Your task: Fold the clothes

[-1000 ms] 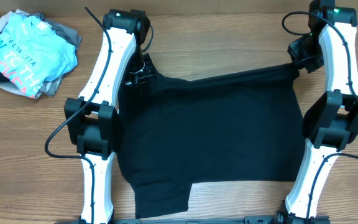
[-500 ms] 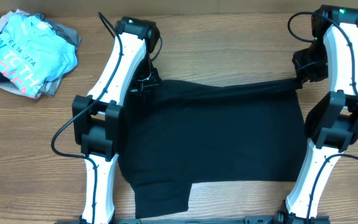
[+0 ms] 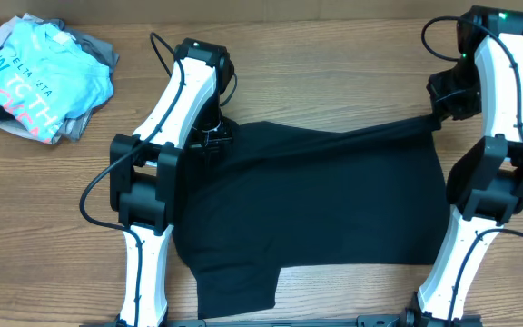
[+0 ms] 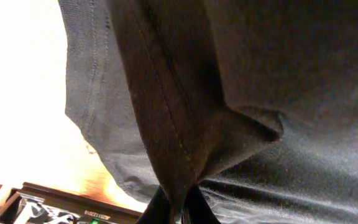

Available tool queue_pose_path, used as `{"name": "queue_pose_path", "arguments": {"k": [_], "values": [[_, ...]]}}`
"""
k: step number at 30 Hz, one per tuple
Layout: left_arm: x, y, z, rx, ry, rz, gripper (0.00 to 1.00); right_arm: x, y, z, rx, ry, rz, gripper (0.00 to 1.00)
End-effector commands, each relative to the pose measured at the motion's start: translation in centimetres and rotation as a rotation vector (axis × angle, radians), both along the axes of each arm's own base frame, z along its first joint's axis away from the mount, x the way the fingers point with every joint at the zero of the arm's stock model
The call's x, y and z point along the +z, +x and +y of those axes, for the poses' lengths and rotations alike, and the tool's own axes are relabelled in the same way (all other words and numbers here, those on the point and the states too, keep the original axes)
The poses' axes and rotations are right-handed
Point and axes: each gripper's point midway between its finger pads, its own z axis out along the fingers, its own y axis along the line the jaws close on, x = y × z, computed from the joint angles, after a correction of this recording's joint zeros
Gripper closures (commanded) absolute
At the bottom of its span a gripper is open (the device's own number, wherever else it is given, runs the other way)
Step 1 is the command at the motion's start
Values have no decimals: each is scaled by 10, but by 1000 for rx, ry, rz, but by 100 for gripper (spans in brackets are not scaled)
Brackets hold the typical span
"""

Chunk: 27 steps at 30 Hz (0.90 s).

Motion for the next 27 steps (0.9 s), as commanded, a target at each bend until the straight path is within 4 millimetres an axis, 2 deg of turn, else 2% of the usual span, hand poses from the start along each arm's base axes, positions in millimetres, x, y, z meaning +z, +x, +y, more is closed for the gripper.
{"name": "queue_pose_path", "arguments": {"k": [1, 4, 9, 14, 17, 18, 19, 21, 25, 27], "values": [[4, -1, 21, -19, 91, -11, 96, 33, -15, -25, -50, -125, -42, 96], [4, -1, 23, -17, 96, -11, 96, 32, -27, -26, -51, -143, -9, 96], [3, -1, 28, -9, 103, -5, 95, 16, -41, -28, -46, -160, 62, 96], [3, -3, 23, -11, 68, 7, 88, 8, -39, -29, -45, -163, 57, 96], [3, -5, 17, -27, 30, 18, 79, 5, -35, -28, -33, -165, 46, 92], [2, -5, 15, -31, 21, 20, 79, 4, -33, -27, -31, -166, 41, 90], [2, -6, 14, -34, 16, 22, 79, 2, -32, -26, -25, -167, 36, 84], [2, -6, 13, -34, 13, 22, 80, -4, -28, -24, 17, -164, 29, 61], [2, -6, 12, -38, 6, 24, 82, -16, -33, -20, 42, -155, 58, 43], [2, -6, 12, -40, 7, 24, 81, -22, -37, -20, 44, -153, 74, 0]]}}
